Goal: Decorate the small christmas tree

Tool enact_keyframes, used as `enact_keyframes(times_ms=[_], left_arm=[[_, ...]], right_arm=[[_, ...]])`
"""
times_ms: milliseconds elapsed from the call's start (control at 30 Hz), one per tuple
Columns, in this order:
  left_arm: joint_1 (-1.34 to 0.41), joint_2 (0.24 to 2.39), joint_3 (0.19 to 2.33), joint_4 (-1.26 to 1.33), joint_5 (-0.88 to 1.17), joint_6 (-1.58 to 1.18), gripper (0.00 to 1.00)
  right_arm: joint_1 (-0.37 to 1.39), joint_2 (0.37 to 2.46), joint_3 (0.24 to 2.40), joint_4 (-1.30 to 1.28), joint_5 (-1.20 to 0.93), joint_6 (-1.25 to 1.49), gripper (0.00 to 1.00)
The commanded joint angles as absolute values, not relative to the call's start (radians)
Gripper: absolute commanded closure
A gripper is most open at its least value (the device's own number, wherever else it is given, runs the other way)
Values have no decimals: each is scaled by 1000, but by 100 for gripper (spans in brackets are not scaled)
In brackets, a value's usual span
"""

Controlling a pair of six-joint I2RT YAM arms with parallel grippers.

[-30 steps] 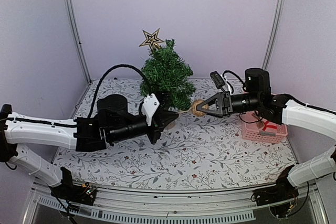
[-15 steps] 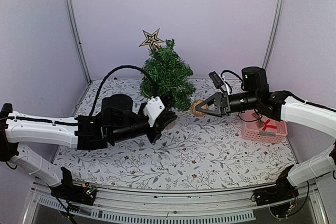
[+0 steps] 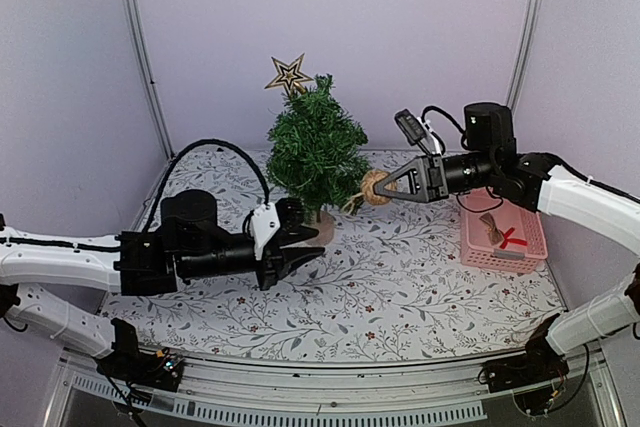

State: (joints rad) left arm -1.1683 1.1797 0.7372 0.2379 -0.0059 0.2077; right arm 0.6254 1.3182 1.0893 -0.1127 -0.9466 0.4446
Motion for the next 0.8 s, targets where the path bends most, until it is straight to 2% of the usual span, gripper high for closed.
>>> enact_keyframes(times_ms=[0, 267, 767], left_arm=[[-1122, 1107, 705, 274, 88, 171, 70], [-1071, 1098, 721, 258, 146, 174, 74], [-1079, 1203, 739, 407, 273, 108, 73]], right_arm=[[642, 1344, 1157, -215, -1026, 320, 100], [742, 1420, 1268, -403, -999, 160, 100], [795, 1477, 1359, -487, -959, 83, 100]])
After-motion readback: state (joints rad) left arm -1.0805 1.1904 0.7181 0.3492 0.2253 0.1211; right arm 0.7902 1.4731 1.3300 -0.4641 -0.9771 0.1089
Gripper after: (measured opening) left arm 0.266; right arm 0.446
